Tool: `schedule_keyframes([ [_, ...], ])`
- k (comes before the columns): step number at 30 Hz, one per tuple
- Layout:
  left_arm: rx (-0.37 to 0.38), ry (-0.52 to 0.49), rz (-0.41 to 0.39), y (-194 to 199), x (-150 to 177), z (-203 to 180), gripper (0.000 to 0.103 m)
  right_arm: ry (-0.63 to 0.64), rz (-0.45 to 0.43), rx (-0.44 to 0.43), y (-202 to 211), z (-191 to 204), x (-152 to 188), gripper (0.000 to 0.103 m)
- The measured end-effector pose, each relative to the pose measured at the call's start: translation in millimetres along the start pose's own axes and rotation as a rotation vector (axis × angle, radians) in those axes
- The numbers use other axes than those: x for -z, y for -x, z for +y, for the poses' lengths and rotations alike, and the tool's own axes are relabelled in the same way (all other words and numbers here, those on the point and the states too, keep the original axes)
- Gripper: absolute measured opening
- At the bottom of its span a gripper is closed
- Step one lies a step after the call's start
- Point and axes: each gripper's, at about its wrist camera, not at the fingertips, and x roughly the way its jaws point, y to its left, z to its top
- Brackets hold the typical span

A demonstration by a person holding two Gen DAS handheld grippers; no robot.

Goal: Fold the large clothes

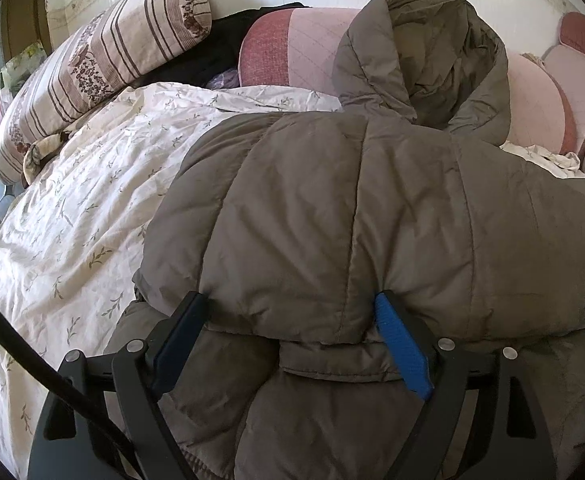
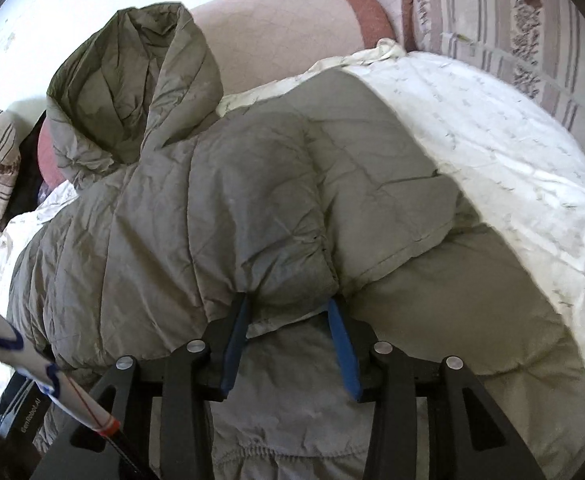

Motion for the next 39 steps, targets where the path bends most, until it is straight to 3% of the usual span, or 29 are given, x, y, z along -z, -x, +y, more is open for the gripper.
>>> schedule_keyframes([
  [4,-0.003,-0.004,0.001,-0.2,-0.4,-0.4,0.086,0.015,-0.123,0.065,25.2,5.4,-0.2,0.044],
  [8,-0.006,-0.004,0.002,-0.8,-0.6,-0.4,0.087,0.060,-0.223,0.030,38.6,16.8,-2.0,0.044],
  [12,-0.005,0.000,0.003,-1.5,-0.7,0.5,0.088,0.123,-0.211,-0.005,28.8,31.4,2.2,0.044],
  [17,-0.006,0.001,0.005,-2.6,-1.2,0.7,0.090,0.141,-0.104,-0.014,0.0,34.6,3.5,0.045],
  [39,-0.010,-0.004,0.007,-3.8,-1.2,1.4,0.091,0.200,-0.104,0.022,0.1,40.8,12.2,0.045],
])
